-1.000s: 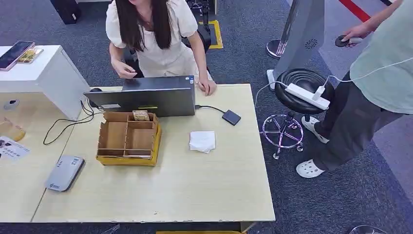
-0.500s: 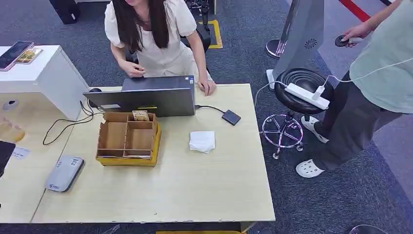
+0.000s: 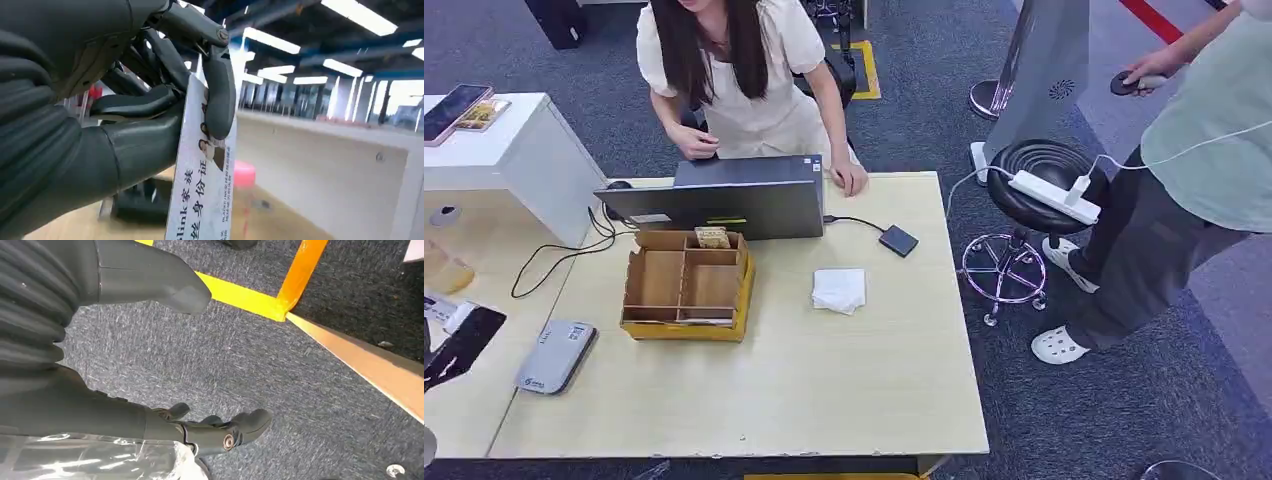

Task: Pass the card to the sensor for recognition and then transmit it.

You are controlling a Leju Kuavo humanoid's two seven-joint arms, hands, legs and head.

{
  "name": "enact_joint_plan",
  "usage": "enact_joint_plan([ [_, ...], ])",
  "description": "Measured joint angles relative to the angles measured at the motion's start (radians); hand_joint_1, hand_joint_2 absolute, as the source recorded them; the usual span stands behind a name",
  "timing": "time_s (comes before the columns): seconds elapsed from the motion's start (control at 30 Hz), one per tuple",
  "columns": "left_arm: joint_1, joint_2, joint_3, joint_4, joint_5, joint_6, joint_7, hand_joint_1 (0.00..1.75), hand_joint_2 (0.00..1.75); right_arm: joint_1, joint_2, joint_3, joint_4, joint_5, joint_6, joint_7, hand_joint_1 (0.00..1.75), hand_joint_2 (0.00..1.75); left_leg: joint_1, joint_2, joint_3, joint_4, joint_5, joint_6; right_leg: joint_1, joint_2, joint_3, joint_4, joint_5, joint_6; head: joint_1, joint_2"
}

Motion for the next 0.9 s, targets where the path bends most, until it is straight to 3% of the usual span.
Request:
enact_joint_plan([
  [0.07,0.031,0.01,-0.002,-0.009,-0.209,0.12,-0.033,1.33,1.75,-0.001,0.0,0.0,0.0,0.002,0.003,-0.004,0.0,1.75,0.0,0.0,0.0,0.0,0.0,0.0,0.0,0.0,0.0,0.0,0.0,0.0,0.0,0.0],
  [0.1,0.052,0.023,-0.004,-0.018,-0.338,0.174,-0.047,1.73,1.75,-0.001,0.0,0.0,0.0,0.003,0.01,-0.006,0.0,1.75,0.0,0.001,0.0,0.0,0.0,0.0,0.0,0.001,0.0,0.0,0.0,0.0,0.0,0.0],
  [0.17,0.087,0.051,-0.008,-0.038,-0.543,0.188,-0.061,1.75,1.75,-0.002,0.0,0.0,0.0,0.006,0.019,-0.01,0.0,1.75,0.0,0.001,0.0,0.0,0.0,0.0,0.0,0.0,0.0,0.0,0.0,0.0,0.001,0.0],
  [0.27,0.136,0.088,-0.013,-0.069,-0.633,0.19,-0.064,1.75,1.75,-0.007,0.0,0.0,0.0,0.007,0.021,-0.01,0.0,1.75,0.0,0.002,0.0,0.0,0.0,0.0,0.0,0.001,0.0,0.0,0.0,0.0,0.001,0.0],
  [0.4,0.171,0.197,-0.039,-0.086,-0.655,0.19,-0.084,1.75,1.75,-0.015,0.0,0.001,-0.001,0.007,0.033,-0.003,0.0,1.75,0.001,0.0,0.0,0.0,0.001,-0.001,0.001,-0.001,0.0,0.0,0.0,0.0,0.001,0.0],
  [0.5,0.188,0.305,-0.133,-0.088,-0.659,0.19,0.06,1.75,1.75,-0.02,0.0,0.005,-0.001,0.002,0.034,-0.002,0.0,1.75,0.002,0.0,0.0,0.0,0.001,-0.002,0.002,0.0,-0.001,0.0,0.001,-0.001,0.001,0.0],
  [0.57,0.163,0.39,-0.245,-0.088,-0.659,0.19,0.197,1.75,1.75,-0.022,0.0,0.005,-0.001,-0.002,0.034,0.0,0.0,1.75,0.002,-0.002,0.0,0.0,0.002,-0.002,0.002,-0.002,0.0,0.0,0.001,-0.001,0.002,0.0],
  [0.63,0.123,0.46,-0.368,-0.088,-0.661,0.19,0.294,1.75,1.75,-0.026,0.0,0.01,-0.001,-0.002,0.034,0.001,0.0,1.75,0.002,-0.001,0.0,0.0,0.002,-0.003,0.002,-0.002,0.0,0.0,0.001,-0.002,0.001,0.0],
  [0.8,-0.046,0.572,-0.653,-0.085,-0.661,0.19,0.471,1.75,1.75,-0.028,0.0,0.018,-0.001,-0.004,0.031,0.004,0.0,1.75,0.002,-0.002,0.0,0.0,0.003,-0.003,0.002,-0.002,0.0,0.0,0.003,-0.003,0.002,0.0],
  [0.9,-0.214,0.609,-0.883,-0.067,-0.662,0.188,0.602,1.75,1.75,-0.029,0.0,0.023,0.0,-0.012,0.031,0.0,0.0,1.75,0.001,-0.003,0.0,0.0,0.003,-0.003,0.001,-0.003,0.0,0.0,0.003,-0.003,0.002,0.0],
])
